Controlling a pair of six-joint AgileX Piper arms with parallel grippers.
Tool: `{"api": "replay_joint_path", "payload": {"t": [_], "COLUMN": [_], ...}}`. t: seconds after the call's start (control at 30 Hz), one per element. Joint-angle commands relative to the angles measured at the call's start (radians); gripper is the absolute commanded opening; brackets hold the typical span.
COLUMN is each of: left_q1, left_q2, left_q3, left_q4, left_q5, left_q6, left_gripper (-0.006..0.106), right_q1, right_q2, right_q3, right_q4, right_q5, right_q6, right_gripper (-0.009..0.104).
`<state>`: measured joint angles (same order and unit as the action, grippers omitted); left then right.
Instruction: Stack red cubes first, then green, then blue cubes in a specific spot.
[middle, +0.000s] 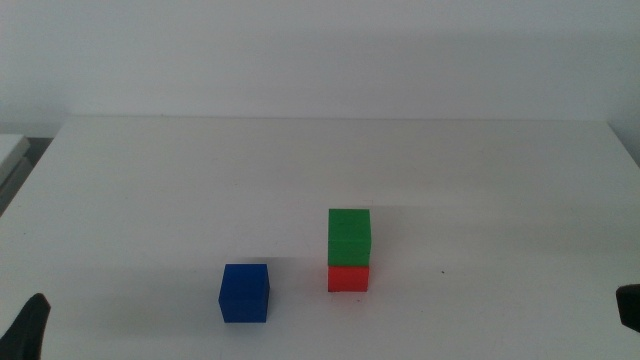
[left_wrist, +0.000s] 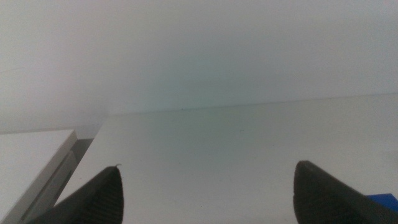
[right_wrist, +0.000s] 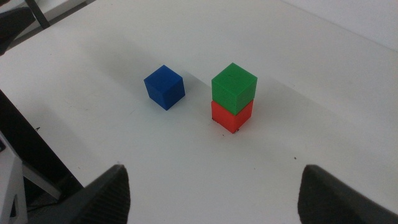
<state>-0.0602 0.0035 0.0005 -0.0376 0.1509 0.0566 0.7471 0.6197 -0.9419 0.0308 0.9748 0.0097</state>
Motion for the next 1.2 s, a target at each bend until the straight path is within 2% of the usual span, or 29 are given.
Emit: {"api": "replay_joint_path", "payload": {"t": [0.0,0.07,0.13,0.27,0.4,0.47,0.57,0.7,0.87,0.93,1.0,1.17], "left_q1": [0.001,0.001,-0.001,-0.001,-0.001,-0.001,-0.007,-0.111,-0.316,-0.367,-0.393,-0.4], "left_q2": [-0.003,-0.003,0.109,0.418,0.696,0.824,0.98,1.135,1.249,1.277,1.304,1.371], "left_q3": [-0.001,-0.001,-0.105,-0.462,-0.798,-0.915,-1.015,-1.061,-1.061,-1.061,-1.061,-1.058], "left_q4": [0.011,-0.001,-0.096,-0.099,-0.156,-0.156,-0.156,-0.132,-0.002,0.056,0.065,0.019], "left_q5": [-0.009,-0.004,0.069,0.381,0.762,0.935,1.07,1.07,1.025,0.979,0.943,0.851], "left_q6": [0.0,-0.01,-0.057,-0.057,-0.003,-0.005,-0.038,-0.118,-0.41,-0.474,-0.51,-0.509], "left_gripper": [0.094,0.094,0.094,0.094,0.094,0.092,0.092,0.092,0.092,0.092,0.092,0.092], "right_q1": [-0.008,-0.008,-0.008,-0.008,-0.008,-0.008,-0.008,-0.008,-0.008,-0.008,-0.008,-0.008], "right_q2": [-0.004,-0.004,-0.004,-0.004,-0.004,-0.004,-0.004,-0.004,-0.004,-0.004,-0.004,-0.004], "right_q3": [0.005,0.005,0.005,0.005,0.005,0.005,0.005,0.005,0.005,0.005,0.005,0.005], "right_q4": [-0.001,-0.001,-0.001,-0.001,-0.001,0.002,0.0,0.0,0.0,0.0,0.0,0.0], "right_q5": [-0.007,-0.007,-0.007,-0.007,-0.007,-0.007,-0.007,-0.007,-0.007,-0.007,-0.007,-0.007], "right_q6": [-0.002,-0.002,-0.002,-0.002,-0.002,-0.002,-0.002,-0.002,-0.002,-0.002,-0.002,-0.002], "right_gripper": [0.085,0.085,0.085,0.085,0.085,0.085,0.085,0.085,0.085,0.085,0.085,0.085]}}
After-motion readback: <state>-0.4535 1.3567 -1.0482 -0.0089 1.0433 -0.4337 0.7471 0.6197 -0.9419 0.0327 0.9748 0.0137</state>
